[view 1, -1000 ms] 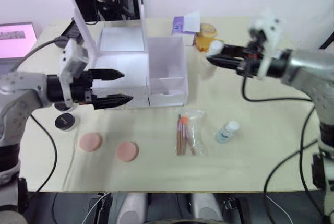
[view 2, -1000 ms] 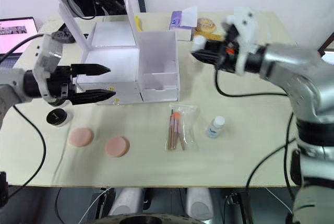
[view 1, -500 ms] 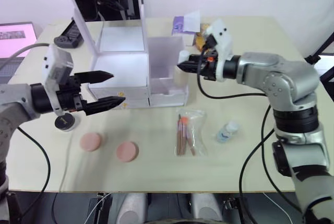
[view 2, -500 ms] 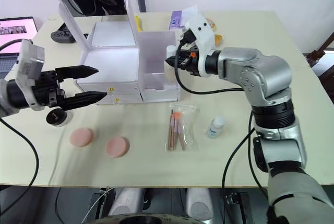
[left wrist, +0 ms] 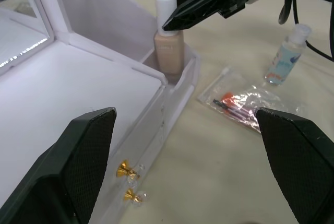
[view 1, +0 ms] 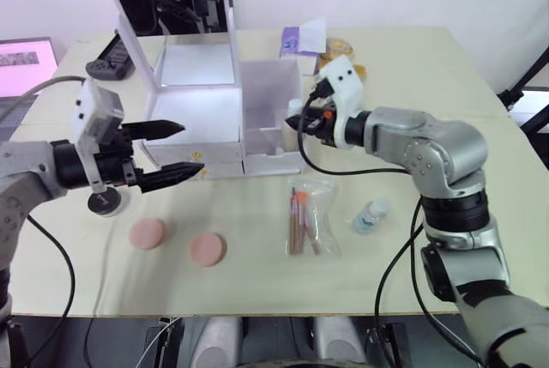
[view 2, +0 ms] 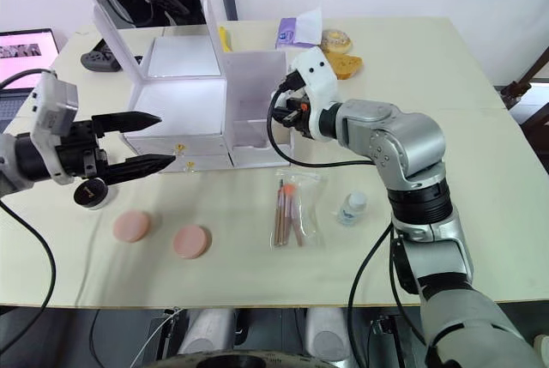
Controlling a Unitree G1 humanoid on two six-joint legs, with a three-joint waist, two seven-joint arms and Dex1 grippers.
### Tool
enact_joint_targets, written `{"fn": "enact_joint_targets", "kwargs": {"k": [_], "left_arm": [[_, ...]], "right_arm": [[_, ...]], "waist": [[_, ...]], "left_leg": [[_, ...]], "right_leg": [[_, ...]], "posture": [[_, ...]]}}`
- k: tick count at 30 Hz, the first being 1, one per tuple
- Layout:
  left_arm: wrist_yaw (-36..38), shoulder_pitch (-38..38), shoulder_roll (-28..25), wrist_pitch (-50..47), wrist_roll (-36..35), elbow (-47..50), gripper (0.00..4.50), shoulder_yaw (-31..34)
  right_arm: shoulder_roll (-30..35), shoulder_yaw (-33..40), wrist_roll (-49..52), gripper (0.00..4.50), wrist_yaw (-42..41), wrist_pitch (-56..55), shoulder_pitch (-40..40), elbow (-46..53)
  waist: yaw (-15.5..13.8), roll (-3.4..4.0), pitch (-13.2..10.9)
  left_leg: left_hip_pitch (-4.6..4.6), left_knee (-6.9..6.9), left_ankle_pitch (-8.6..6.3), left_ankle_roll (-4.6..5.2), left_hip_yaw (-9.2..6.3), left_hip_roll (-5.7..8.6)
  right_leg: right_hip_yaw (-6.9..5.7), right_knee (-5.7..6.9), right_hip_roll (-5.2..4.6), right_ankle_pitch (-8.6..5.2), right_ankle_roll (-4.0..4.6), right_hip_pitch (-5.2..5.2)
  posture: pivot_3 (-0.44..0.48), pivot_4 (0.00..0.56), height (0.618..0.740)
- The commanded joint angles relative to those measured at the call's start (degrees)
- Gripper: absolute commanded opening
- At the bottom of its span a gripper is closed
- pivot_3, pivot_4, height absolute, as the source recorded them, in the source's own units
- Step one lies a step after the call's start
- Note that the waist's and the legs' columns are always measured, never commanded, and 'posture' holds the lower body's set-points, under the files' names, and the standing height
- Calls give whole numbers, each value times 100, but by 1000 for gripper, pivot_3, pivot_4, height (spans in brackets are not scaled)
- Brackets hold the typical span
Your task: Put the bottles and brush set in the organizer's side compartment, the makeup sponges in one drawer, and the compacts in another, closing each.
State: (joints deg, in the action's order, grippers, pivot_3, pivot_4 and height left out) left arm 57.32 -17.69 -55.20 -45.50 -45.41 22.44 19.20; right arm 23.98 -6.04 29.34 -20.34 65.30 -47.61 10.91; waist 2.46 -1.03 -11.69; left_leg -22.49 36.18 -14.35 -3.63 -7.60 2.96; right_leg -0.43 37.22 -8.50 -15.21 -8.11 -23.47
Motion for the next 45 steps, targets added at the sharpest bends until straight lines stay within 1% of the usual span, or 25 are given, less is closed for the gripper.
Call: {"fn": "enact_joint_targets", "kwargs": {"k": [1,11,13,15,18,19,23,25,27,28,29,31,32,33,35,36,38,40,41,43,45], "left_arm": [[71,-90,-128,133,47,-10,4500,1],[132,-136,-188,138,90,-66,4500,-110],[140,-150,-193,152,117,-75,4500,-135],[138,-178,-189,157,129,-86,4500,-155],[139,-215,-179,165,138,-100,4500,-187],[141,-236,-172,169,138,-113,4500,-204],[155,-314,-144,221,124,-175,4500,-266],[160,-382,-85,232,74,-217,4500,-282],[159,-456,-6,250,35,-272,4500,-288],[112,-525,80,199,-64,-312,4500,-261],[107,-595,167,168,-166,-340,4500,-250],[119,-668,275,122,-287,-363,4500,-244],[141,-689,337,125,-311,-372,4500,-301],[156,-700,373,128,-325,-385,4500,-340],[342,-734,431,328,-208,-420,4500,-521],[402,-738,441,475,-63,-435,4500,-628],[558,-754,459,663,80,-495,4500,-763],[678,-771,453,722,93,-578,4500,-809],[762,-794,415,775,126,-691,4500,-804],[952,-768,302,913,171,-1030,4500,-614],[1198,-602,68,959,157,-1440,4500,-282]], "right_arm": [[-105,-120,-274,780,145,-238,117,227],[-180,-262,-552,780,93,-313,242,389],[-182,-201,-529,1822,55,-266,207,431],[-146,-140,-499,2670,-4,-202,162,506],[-68,-29,-391,4286,-138,-36,83,688],[-36,42,-325,4464,-192,43,39,761],[63,399,-3,4464,-387,338,-115,988],[149,756,351,4464,-591,554,-190,1163],[203,1237,914,4464,-902,736,-232,1299],[383,1398,1158,4464,-1179,714,-179,1430],[704,1573,1331,4464,-1520,619,-26,1573],[1177,1761,1494,4464,-1888,468,214,1703],[1593,1895,1381,4464,-2150,170,525,1812],[1879,1971,1303,4464,-2315,-63,744,1883],[2111,2615,1445,4464,-2767,-608,1421,1817],[2305,2885,1327,4464,-2961,-880,1856,1759],[2683,3313,1044,4464,-3436,-1469,2646,1589],[2946,3618,961,4464,-4001,-2003,3228,1387],[3152,3779,689,4464,-4368,-2457,3666,994],[3385,4200,413,4464,-4857,-2963,4319,129],[3377,4531,378,4464,-4967,-3337,4531,-492]], "waist": [[2,0,0],[5,0,0],[4,0,0],[5,0,0],[3,0,0],[3,0,0],[3,0,0],[1,0,0],[-1,0,0],[-3,0,0],[-21,0,0],[-62,-2,1],[-83,-3,2],[-105,-5,3],[-146,-6,3],[-147,-6,3],[-167,-5,3],[-169,-5,3],[-153,-5,3],[-148,-7,4],[-137,-7,4]], "left_leg": [[0,0,0,0,0,0],[1,1,0,0,-1,0],[1,-1,0,0,-1,0],[1,-1,0,0,-1,0],[1,1,0,0,-1,0],[1,0,0,0,-1,0],[1,-1,0,0,-1,-1],[1,-1,0,0,-2,-1],[1,-1,0,0,-1,-1],[1,-1,0,0,-1,-1],[1,-1,0,0,-1,-1],[0,0,0,0,-2,-1],[0,1,-2,3,-1,-1],[0,2,-3,5,2,0],[0,4,-5,9,8,1],[0,4,-5,9,9,0],[2,4,-5,9,12,0],[1,7,-5,9,15,0],[3,8,-5,9,16,0],[8,11,-5,9,22,-1],[15,14,-5,9,24,-4]], "right_leg": [[0,0,0,0,0,0],[0,2,0,0,0,0],[0,2,0,0,0,-1],[0,2,0,0,0,-1],[0,2,0,0,0,0],[0,2,0,0,0,0],[0,2,1,0,0,-1],[0,2,1,0,0,0],[0,0,1,0,0,1],[0,-1,1,0,0,1],[0,-1,0,0,0,2],[-2,-4,0,0,-1,5],[-3,-8,-1,0,-1,9],[-3,-14,-1,0,-2,12],[-2,-14,-4,1,-5,12],[-2,-15,-3,1,-6,14],[-1,-13,-3,1,-6,13],[-1,-14,-4,2,-7,15],[-1,-14,-4,2,-7,17],[3,-14,-3,3,-8,21],[3,-15,0,3,-8,32]], "posture": [[0,150,740],[0,150,740],[0,150,740],[0,150,740],[0,150,740],[0,150,740],[0,150,740],[0,150,740],[0,150,740],[0,150,740],[0,150,740],[0,150,740],[0,150,740],[0,150,740],[0,150,740],[0,150,740],[0,150,740],[0,150,740],[0,150,740],[0,150,740],[0,150,740]]}}
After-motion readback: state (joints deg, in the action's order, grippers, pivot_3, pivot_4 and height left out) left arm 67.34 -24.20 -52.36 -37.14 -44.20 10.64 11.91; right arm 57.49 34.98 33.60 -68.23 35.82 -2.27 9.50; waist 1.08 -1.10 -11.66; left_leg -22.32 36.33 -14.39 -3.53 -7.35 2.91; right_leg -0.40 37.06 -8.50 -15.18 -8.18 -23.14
